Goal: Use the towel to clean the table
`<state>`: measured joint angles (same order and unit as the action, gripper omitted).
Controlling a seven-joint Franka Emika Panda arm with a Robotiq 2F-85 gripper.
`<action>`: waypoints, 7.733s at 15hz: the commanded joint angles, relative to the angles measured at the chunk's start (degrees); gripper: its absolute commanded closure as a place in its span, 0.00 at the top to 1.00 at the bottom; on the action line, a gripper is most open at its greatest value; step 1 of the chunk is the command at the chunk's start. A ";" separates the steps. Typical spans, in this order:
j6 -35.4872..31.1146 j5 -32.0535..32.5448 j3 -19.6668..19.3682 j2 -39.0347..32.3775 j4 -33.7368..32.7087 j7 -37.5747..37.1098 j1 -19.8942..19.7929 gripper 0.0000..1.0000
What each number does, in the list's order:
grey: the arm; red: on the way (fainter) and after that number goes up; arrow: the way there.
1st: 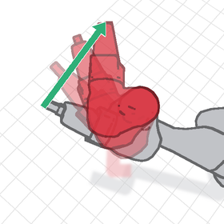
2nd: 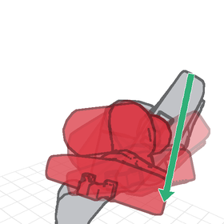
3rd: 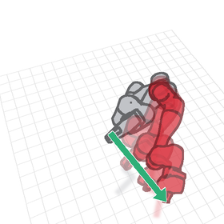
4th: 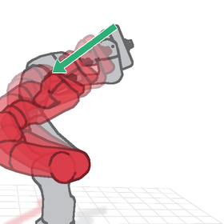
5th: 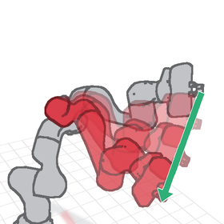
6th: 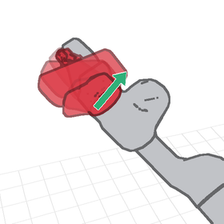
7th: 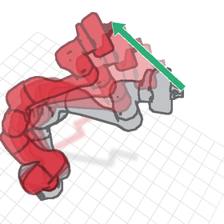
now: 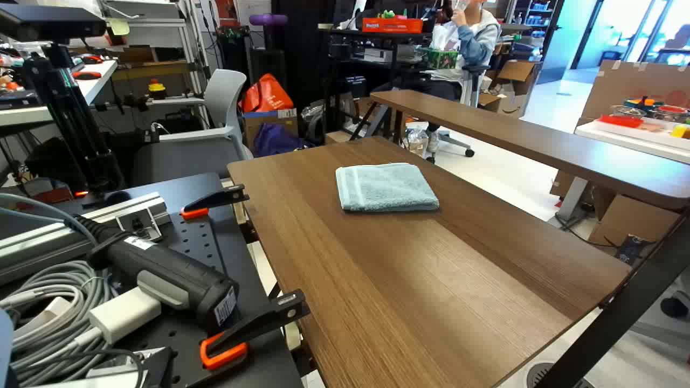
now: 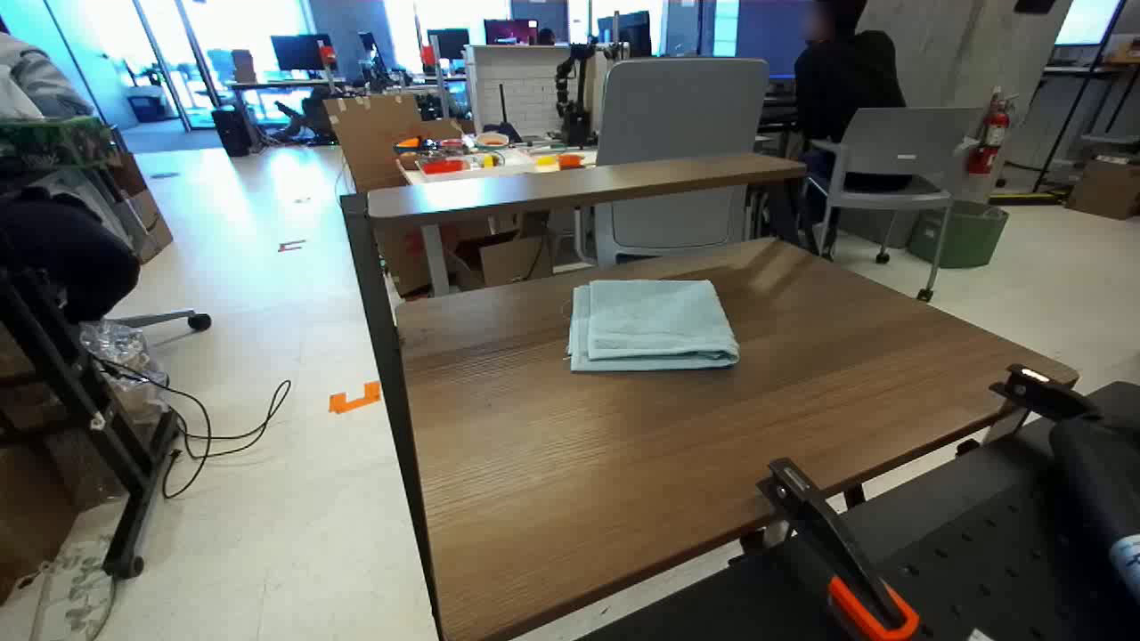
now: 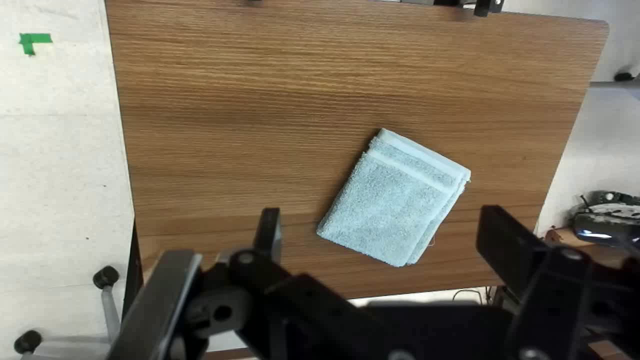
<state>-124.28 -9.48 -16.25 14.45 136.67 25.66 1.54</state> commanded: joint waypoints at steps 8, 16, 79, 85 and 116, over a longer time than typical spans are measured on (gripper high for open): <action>0.20 -0.56 1.90 -0.14 -0.23 0.40 -1.97 1.00; -8.31 -3.09 3.17 -7.32 -0.67 -1.77 -1.48 1.00; -18.66 3.73 15.23 -60.25 -33.07 -30.55 -1.78 1.00; -18.66 4.66 14.78 -60.00 -32.99 -31.96 0.05 1.00; -20.88 17.82 18.61 -49.70 -12.52 -11.08 -1.73 1.00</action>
<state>-143.57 8.38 -2.20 -34.78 122.31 12.59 -1.12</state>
